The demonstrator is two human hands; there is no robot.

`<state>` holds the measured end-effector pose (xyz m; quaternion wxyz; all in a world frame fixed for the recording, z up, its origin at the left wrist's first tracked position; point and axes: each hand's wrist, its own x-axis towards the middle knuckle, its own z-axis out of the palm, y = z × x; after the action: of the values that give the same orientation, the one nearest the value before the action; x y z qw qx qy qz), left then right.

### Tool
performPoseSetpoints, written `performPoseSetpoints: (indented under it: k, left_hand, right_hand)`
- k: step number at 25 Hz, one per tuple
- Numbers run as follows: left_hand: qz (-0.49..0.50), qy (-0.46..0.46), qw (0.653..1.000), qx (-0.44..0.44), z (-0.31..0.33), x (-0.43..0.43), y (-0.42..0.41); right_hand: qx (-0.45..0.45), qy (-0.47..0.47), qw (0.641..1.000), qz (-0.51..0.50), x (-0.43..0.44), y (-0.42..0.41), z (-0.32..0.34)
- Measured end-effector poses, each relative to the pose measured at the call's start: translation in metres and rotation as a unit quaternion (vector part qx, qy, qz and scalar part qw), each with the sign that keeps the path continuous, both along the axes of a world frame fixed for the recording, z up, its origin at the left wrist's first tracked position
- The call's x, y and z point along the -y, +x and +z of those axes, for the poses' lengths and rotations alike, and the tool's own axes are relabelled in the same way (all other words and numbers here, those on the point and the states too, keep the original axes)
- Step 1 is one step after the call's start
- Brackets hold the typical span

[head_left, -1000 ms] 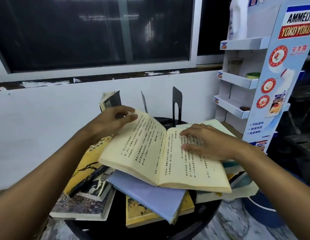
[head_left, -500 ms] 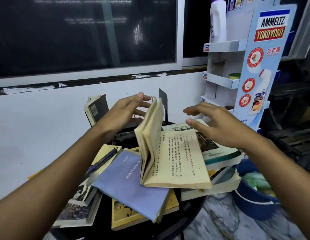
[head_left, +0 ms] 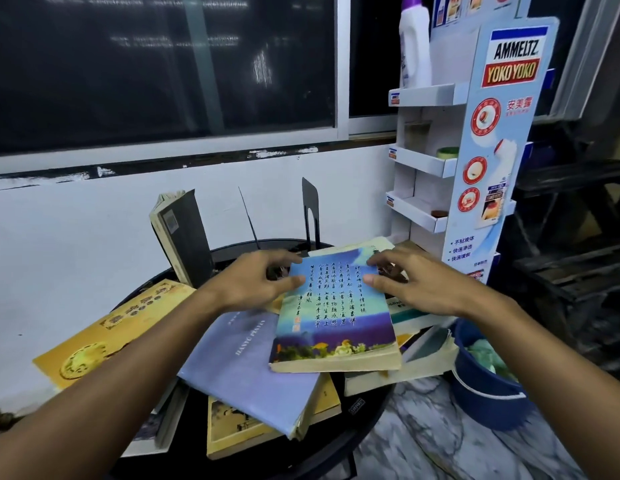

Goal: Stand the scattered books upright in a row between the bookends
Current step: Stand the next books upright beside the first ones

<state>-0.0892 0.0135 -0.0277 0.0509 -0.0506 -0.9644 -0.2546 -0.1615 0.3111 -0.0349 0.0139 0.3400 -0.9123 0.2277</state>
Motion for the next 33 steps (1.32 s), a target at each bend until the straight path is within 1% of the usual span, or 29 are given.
performPoseSetpoints:
  k: [3, 6, 9, 12, 15, 17, 18, 21, 24, 27, 29, 31, 33]
  left_hand:
    - [-0.005, -0.015, 0.999, 0.032, -0.008, -0.004, 0.001]
    - [-0.009, 0.019, 0.998, 0.055, -0.014, -0.006, 0.002]
    - [-0.004, 0.037, 0.998, 0.058, -0.017, -0.008, 0.002]
    - [-0.002, 0.074, 0.996, 0.045, -0.020, -0.004, 0.004]
    - [0.001, 0.150, 0.988, 0.022, -0.019, -0.002, 0.012]
    - [-0.002, 0.205, 0.979, 0.007, -0.016, -0.001, 0.018]
    - [-0.004, 0.231, 0.973, -0.001, -0.013, 0.000, 0.022]
    - [0.016, 0.292, 0.955, -0.042, -0.003, 0.008, 0.034]
    - [0.022, 0.326, 0.940, -0.101, 0.010, 0.017, 0.046]
    - [0.025, 0.329, 0.931, -0.159, 0.018, 0.025, 0.051]
    - [0.022, 0.327, 0.925, -0.193, 0.020, 0.025, 0.052]
    - [0.011, 0.331, 0.919, -0.215, 0.019, 0.023, 0.052]
    - [0.004, 0.323, 0.918, -0.228, 0.017, 0.017, 0.052]
  right_hand:
    - [-0.006, 0.026, 1.000, 0.000, -0.001, -0.002, -0.006]
    - [0.004, 0.030, 1.000, 0.006, 0.002, 0.000, -0.005]
    - [0.011, 0.027, 1.000, 0.009, 0.007, 0.004, -0.004]
    - [0.054, -0.022, 0.998, -0.001, 0.012, 0.003, -0.005]
    - [0.118, -0.096, 0.988, -0.002, 0.017, 0.003, -0.004]
    - [0.129, -0.128, 0.983, -0.001, 0.022, 0.005, -0.002]
    - [0.124, -0.143, 0.982, 0.002, 0.026, 0.006, 0.000]
    - [0.073, -0.184, 0.980, 0.012, 0.043, 0.002, 0.007]
    - [0.059, -0.248, 0.965, 0.063, 0.062, -0.005, 0.015]
    - [0.024, -0.289, 0.951, 0.108, 0.074, -0.009, 0.025]
    - [-0.022, -0.307, 0.943, 0.127, 0.078, -0.011, 0.029]
    - [-0.075, -0.312, 0.938, 0.132, 0.079, -0.013, 0.031]
    - [-0.106, -0.312, 0.935, 0.132, 0.077, -0.014, 0.033]
